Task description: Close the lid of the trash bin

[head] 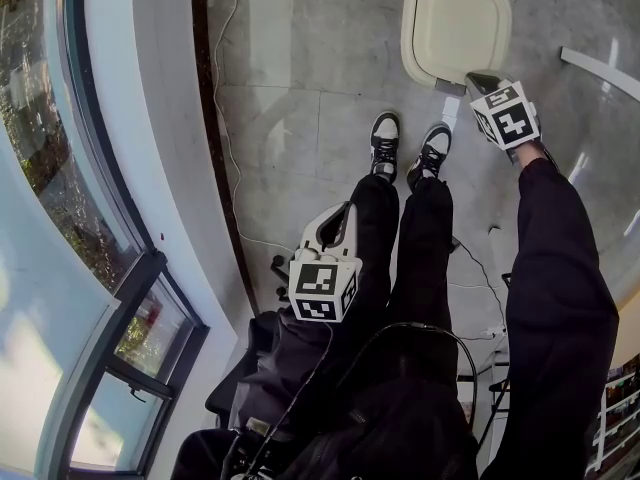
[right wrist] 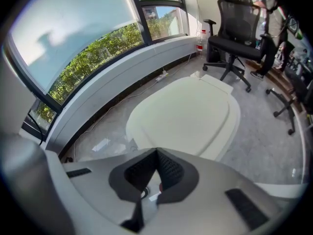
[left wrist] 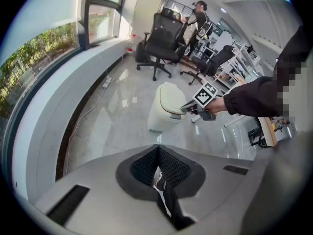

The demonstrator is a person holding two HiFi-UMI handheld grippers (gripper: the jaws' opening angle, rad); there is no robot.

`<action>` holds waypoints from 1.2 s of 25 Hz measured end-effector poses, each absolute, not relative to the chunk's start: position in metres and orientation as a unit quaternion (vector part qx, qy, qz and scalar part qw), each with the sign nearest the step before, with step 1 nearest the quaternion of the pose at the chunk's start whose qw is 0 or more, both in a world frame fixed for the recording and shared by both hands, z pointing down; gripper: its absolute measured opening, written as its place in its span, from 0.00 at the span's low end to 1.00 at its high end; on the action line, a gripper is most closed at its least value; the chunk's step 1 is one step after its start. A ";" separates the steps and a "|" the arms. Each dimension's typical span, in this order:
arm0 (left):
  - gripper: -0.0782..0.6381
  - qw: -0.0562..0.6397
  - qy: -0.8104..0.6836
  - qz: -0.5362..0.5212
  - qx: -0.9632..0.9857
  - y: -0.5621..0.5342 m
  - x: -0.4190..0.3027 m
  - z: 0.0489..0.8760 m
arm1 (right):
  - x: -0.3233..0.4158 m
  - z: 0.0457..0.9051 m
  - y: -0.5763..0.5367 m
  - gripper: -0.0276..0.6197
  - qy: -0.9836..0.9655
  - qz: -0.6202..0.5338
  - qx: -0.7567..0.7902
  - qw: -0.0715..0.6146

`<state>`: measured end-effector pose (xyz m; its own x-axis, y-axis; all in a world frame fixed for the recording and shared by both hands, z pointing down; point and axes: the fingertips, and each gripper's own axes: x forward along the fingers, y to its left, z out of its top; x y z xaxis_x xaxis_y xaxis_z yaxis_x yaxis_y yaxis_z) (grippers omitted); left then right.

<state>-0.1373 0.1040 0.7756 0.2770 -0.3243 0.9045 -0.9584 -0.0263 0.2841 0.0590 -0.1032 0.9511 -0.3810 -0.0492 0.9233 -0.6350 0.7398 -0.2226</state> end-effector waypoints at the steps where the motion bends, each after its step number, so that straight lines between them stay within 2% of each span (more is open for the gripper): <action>1: 0.11 0.483 -0.504 0.328 0.637 0.104 -0.137 0.776 | 0.059 0.953 -0.103 0.04 -0.779 0.287 0.219 0.513; 30: 0.11 0.486 -0.500 0.329 0.637 0.106 -0.137 0.780 | 0.059 0.967 -0.100 0.04 -0.772 0.285 0.228 0.521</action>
<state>-0.1371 0.1059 0.7796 0.2835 -0.3168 0.9051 -0.9566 -0.0277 0.2900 0.0589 -0.1003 0.9671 -0.3535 -0.0548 0.9338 -0.6494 0.7329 -0.2028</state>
